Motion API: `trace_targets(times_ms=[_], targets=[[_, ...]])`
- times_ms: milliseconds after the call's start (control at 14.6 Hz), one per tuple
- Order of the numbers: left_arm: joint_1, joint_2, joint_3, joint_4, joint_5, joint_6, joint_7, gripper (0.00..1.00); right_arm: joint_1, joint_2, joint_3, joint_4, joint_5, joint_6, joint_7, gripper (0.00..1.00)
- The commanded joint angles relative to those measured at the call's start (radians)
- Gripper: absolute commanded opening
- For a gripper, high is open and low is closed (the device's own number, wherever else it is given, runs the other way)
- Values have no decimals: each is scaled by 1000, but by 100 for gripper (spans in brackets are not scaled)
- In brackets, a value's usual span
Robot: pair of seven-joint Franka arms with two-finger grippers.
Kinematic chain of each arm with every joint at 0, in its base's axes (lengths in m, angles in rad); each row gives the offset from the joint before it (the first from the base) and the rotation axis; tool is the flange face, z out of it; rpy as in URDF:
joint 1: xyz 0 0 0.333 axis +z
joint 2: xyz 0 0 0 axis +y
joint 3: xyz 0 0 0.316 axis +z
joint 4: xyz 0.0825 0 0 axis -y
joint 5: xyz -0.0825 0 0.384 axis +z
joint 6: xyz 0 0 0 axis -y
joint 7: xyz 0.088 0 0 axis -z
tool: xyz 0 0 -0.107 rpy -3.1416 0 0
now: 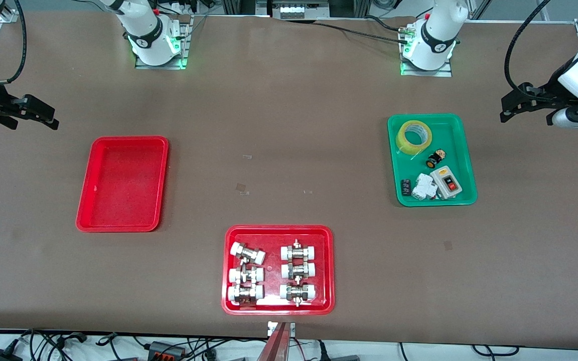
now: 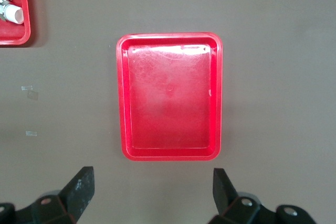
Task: Left arm passes tape to right arm into tray
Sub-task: 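Lower the left gripper onto the yellow tape roll in the green tray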
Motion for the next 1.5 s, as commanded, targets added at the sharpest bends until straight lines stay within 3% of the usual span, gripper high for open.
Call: trace_targets(times_ms=[0,410,684,957,1231,1436], targets=[[-6,12,1,31,7,-16,-11,100,-2,-17,3,-8,-9,-13,14,100],[-10,14,0,20,9,-19,-3,100,-2,-15,4,-2,-9,-11,14,100],[-10,79,-2,-32,4,-28,9,100,-2,-14,4,0,-7,-10,14,100],[-7,178,-3,-173,-66,-16,12,100,1,-9,4,3,-4,-14,12,100],[-1,287,-5,-239,-164,-1,17,100,-4,0,4,4,-4,-13,6,100],[2,275,-6,-423,-166,167,23,100,-2,0,4,4,-4,-16,12,100]])
